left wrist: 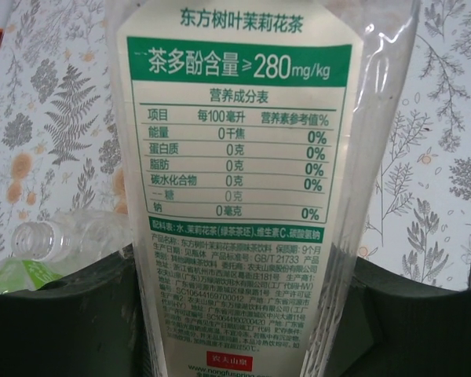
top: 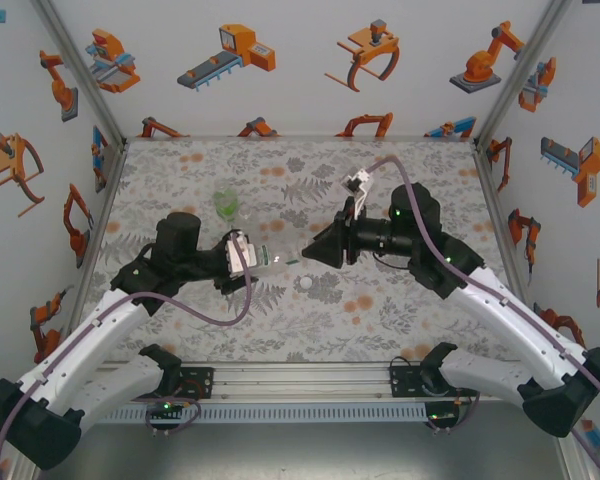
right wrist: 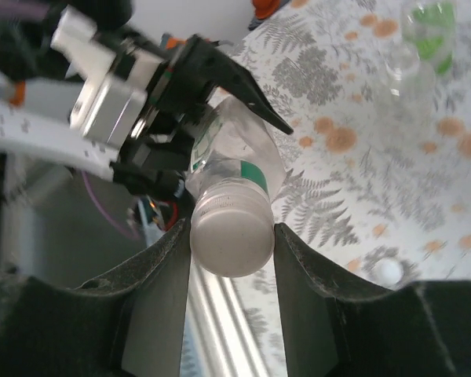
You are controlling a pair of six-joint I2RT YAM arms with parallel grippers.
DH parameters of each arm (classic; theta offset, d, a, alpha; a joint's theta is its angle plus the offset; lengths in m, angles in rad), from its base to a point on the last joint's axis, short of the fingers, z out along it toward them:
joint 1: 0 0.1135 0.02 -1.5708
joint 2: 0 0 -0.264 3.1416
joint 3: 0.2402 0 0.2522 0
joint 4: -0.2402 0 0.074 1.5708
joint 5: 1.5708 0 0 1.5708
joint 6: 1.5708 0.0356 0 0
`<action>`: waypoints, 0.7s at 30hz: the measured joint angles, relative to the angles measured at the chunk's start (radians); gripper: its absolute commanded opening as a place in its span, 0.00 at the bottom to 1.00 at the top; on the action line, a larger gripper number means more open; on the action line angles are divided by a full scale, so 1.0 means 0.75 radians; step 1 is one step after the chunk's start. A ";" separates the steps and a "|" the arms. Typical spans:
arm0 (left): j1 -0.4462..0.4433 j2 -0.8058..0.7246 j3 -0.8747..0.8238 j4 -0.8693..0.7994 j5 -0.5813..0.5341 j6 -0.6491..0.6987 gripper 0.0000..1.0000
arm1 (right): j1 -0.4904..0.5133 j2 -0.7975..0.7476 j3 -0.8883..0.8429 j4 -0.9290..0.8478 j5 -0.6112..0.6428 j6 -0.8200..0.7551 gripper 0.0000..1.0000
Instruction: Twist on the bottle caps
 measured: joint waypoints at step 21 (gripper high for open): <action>0.000 0.060 -0.010 0.024 -0.103 -0.031 0.06 | -0.030 0.078 -0.011 -0.111 0.244 0.826 0.19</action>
